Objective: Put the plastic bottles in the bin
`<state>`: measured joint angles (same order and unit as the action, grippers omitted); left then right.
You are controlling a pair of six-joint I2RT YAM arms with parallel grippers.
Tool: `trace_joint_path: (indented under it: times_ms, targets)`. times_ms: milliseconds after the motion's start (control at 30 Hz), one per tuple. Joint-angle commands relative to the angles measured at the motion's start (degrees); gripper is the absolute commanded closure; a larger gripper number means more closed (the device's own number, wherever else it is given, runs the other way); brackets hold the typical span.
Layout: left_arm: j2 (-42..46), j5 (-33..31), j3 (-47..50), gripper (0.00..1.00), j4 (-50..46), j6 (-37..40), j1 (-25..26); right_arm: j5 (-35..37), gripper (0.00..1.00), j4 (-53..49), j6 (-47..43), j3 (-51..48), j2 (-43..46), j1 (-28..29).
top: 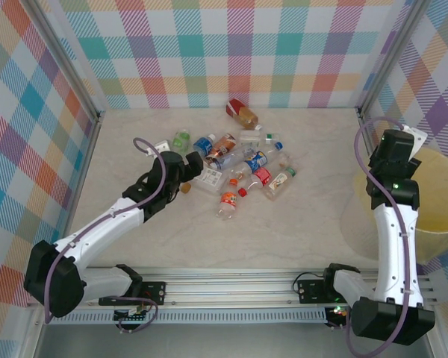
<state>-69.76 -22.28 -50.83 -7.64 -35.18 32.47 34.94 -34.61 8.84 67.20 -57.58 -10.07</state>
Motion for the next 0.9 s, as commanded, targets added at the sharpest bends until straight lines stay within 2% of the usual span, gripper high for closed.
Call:
trace_joint_path:
  times_ms: [0, 333, 433, 567, 867]
  targets:
    - [-0.5, -2.3, -1.7, 0.00, -1.9, -1.3, -0.5, -4.0, 0.60, 7.8, 0.6, -1.2, -0.7, -0.3]
    - [0.2, -6.9, -1.4, 0.00, -4.8, -1.7, -0.5, -13.4, 0.55, 13.9, 1.9, -0.9, -6.0, -0.3]
    - [0.9, -8.7, -1.0, 0.00, -5.7, -1.7, -0.5, -14.2, 0.53, 13.6, 2.7, 0.0, -7.6, -0.3]
    - [1.2, -10.4, -1.1, 0.00, -7.2, -2.4, -0.5, -11.4, 0.34, 11.4, 3.7, 1.1, -8.0, -0.2]
    - [-2.2, -12.6, -3.9, 0.00, -15.5, -8.2, -0.9, -6.1, 0.15, 5.1, 5.2, 0.9, -1.4, -0.3]
